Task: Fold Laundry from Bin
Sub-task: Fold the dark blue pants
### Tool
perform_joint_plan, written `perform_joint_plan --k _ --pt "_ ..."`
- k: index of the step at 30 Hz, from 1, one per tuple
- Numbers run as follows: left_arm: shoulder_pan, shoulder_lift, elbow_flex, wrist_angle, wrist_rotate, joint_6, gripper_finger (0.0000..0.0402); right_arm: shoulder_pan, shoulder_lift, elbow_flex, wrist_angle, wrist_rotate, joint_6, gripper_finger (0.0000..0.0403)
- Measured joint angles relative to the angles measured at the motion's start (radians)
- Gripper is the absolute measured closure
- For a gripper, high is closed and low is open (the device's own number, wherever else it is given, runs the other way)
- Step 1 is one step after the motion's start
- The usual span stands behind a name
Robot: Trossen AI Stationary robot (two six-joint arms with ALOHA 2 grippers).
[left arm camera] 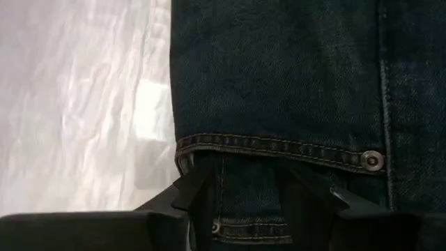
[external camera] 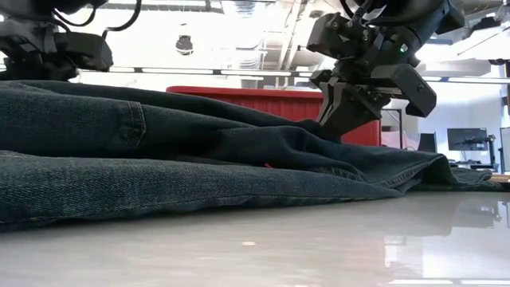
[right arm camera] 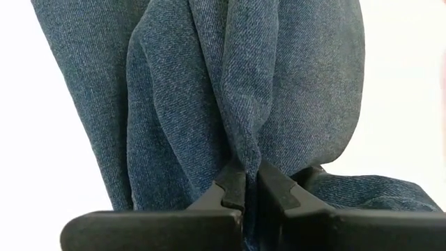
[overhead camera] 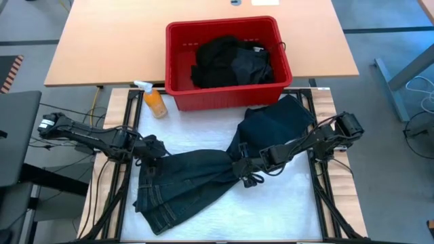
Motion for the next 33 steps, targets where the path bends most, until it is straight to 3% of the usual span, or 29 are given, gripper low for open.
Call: perform_joint_plan --k 7,13,20,27,30,33 --pt "0.0 0.0 0.0 0.048 -0.028 0.011 0.0177 0.0 0.0 0.0 -0.001 0.0 0.009 0.0369" --pt "0.027 0.0 0.009 0.011 -0.049 -0.091 0.0121 0.0 0.0 0.0 -0.002 0.0 0.009 0.0369" --pt "0.087 0.003 0.023 -0.101 0.045 -0.149 0.012 0.0 0.0 0.0 -0.002 0.0 0.019 0.0369" --pt "0.114 0.075 -0.038 -0.071 0.187 -0.156 0.0122 0.005 0.0 0.0 -0.001 0.0 0.025 0.0368" --pt "0.114 0.107 -0.047 -0.066 0.194 -0.133 0.0127 0.008 0.0 0.001 -0.002 0.001 0.024 0.0369" --pt "0.114 0.118 -0.041 -0.069 0.177 -0.116 0.016 0.007 0.0 0.001 -0.003 0.0 0.017 0.0369"
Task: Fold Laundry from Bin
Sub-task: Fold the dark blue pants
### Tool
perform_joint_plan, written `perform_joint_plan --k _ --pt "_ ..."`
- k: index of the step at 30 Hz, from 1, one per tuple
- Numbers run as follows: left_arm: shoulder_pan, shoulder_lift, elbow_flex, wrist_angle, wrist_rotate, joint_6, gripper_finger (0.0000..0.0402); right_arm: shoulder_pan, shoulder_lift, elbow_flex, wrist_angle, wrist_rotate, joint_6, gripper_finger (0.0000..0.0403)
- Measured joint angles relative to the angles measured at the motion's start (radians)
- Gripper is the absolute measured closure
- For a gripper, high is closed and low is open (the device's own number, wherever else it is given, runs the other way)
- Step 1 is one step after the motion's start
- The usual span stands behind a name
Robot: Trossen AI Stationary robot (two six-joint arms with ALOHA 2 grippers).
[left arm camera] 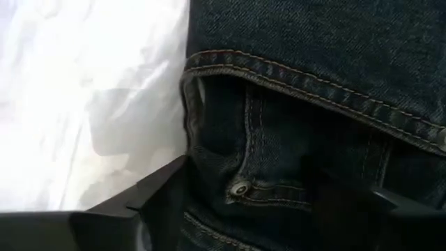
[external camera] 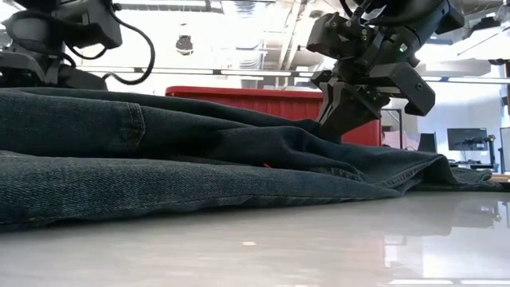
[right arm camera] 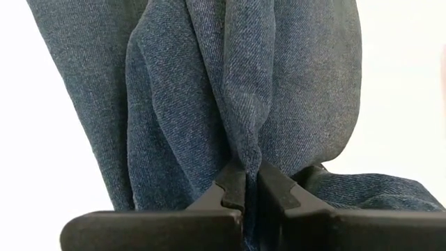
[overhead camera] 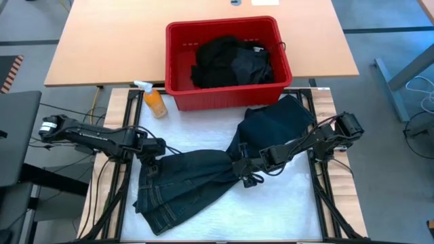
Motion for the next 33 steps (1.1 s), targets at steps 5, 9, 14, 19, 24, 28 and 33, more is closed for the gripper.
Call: perform_joint_plan --k 5,9,14,19,24,28,33 --pt "0.0 0.0 0.03 -0.004 -0.004 0.05 0.0299 0.0 0.0 0.0 -0.004 0.0 -0.001 0.0369" --pt "0.0 0.0 0.067 -0.019 0.013 0.073 0.0385 0.0 0.0 0.0 -0.005 0.001 -0.019 0.0369" --pt "-0.001 -0.011 0.212 -0.153 0.02 0.104 0.0395 0.004 -0.048 -0.001 -0.026 0.109 -0.121 0.037" --pt "-0.012 -0.057 0.424 -0.356 -0.084 0.101 0.0397 -0.006 -0.154 0.0 -0.082 0.314 -0.193 0.037" --pt "-0.037 -0.126 0.553 -0.411 -0.121 0.039 0.0397 -0.027 -0.25 0.0 -0.118 0.422 -0.227 0.037" --pt "-0.054 -0.177 0.564 -0.408 -0.134 -0.016 0.0397 -0.063 -0.287 0.0 -0.095 0.416 -0.234 0.0371" --pt "-0.07 -0.207 0.496 -0.403 -0.192 -0.087 0.037 -0.098 -0.26 0.0 -0.103 0.301 -0.213 0.0369"
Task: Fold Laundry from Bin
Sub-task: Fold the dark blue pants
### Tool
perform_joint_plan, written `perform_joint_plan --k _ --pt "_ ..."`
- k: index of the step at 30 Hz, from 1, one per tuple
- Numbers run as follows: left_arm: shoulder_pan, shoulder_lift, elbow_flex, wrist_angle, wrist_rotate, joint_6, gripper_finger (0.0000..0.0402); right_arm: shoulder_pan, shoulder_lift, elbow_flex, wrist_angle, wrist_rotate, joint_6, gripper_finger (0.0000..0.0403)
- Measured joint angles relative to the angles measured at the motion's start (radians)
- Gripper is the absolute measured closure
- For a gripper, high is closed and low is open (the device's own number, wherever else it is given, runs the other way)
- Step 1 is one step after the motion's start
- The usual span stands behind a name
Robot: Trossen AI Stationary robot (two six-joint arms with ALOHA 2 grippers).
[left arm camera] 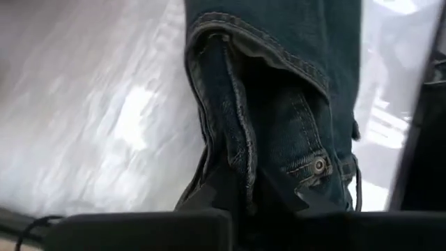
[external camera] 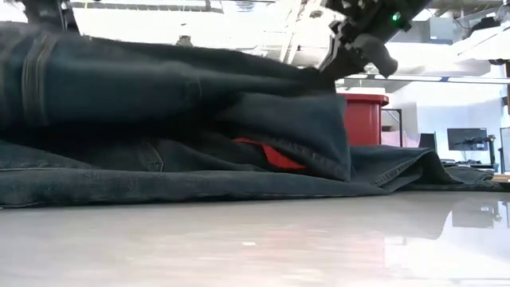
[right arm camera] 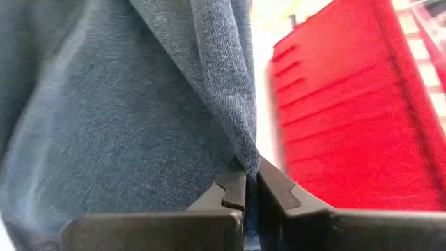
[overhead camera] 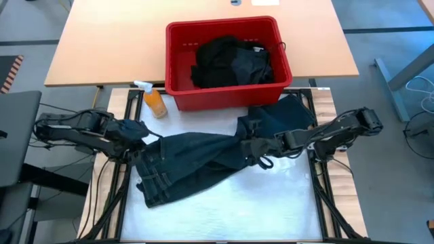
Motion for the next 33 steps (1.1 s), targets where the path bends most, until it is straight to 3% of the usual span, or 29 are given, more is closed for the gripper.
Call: perform_joint_plan --k 7,11,14,16,22,33 --pt "-0.012 0.04 -0.122 0.002 0.005 -0.01 0.0278 -0.008 0.122 0.0 -0.002 -0.058 0.01 0.0371" --pt "-0.016 0.069 -0.151 0.031 0.089 -0.006 0.0232 -0.013 0.182 0.0 0.0 -0.063 0.01 0.0368" --pt "-0.053 0.076 -0.173 0.151 0.162 -0.032 0.0211 -0.022 0.208 0.0 0.002 -0.069 0.011 0.0368" --pt "-0.093 0.076 -0.201 0.247 0.148 -0.044 0.0206 -0.027 0.211 0.0 0.002 -0.082 0.014 0.0369" --pt "-0.196 0.098 -0.312 0.374 -0.025 -0.05 0.0204 -0.032 0.204 -0.001 0.02 -0.094 0.036 0.0368" --pt "-0.22 0.226 -0.449 0.487 -0.069 -0.101 0.0203 -0.034 0.204 -0.001 0.041 -0.112 0.031 0.0368"
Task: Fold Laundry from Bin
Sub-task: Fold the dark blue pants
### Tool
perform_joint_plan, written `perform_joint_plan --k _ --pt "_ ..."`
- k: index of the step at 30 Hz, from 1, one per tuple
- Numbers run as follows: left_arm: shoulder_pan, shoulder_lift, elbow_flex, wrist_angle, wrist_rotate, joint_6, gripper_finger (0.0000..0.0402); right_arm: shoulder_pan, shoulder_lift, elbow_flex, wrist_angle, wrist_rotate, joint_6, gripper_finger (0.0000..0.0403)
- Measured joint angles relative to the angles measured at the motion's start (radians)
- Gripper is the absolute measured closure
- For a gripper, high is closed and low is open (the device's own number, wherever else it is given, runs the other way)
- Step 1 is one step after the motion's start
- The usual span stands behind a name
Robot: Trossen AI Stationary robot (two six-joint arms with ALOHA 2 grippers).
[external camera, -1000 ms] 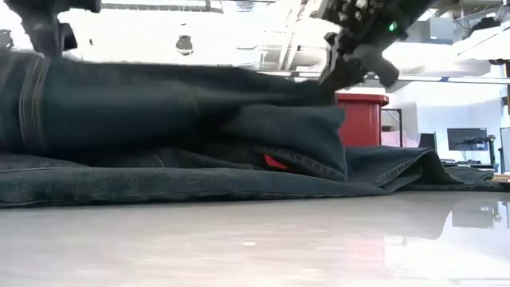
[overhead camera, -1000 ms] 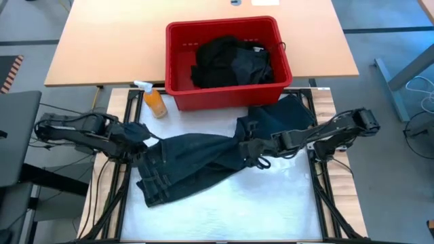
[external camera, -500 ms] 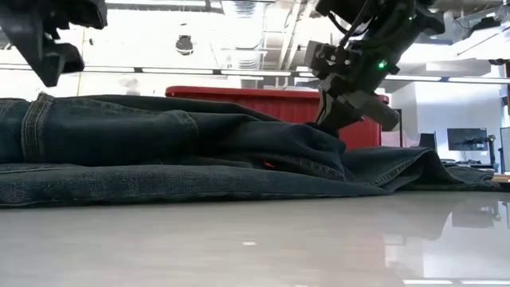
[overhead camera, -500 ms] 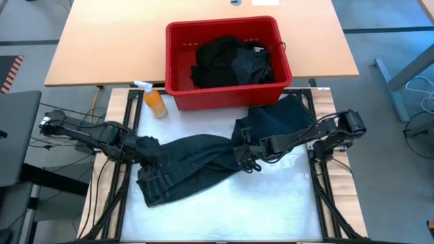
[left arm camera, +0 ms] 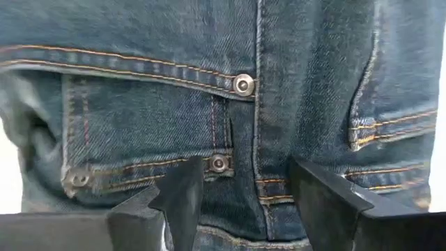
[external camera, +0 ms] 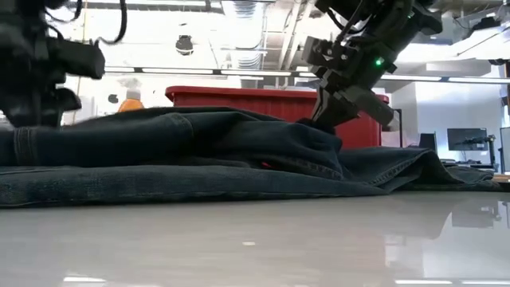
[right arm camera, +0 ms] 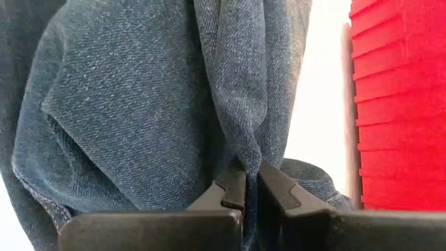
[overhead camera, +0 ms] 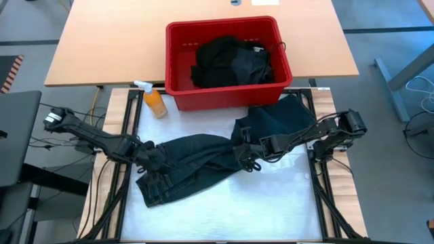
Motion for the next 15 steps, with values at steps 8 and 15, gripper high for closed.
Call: perform_joint_plan --k 8,15 --pt "-0.003 0.173 -0.014 0.075 0.064 0.065 0.0316 0.0 0.0 0.0 0.011 -0.007 -0.003 0.0368" --pt "-0.003 0.173 0.14 -0.082 0.073 0.167 0.0395 0.0 0.0 0.015 -0.009 -0.006 -0.039 0.0368"
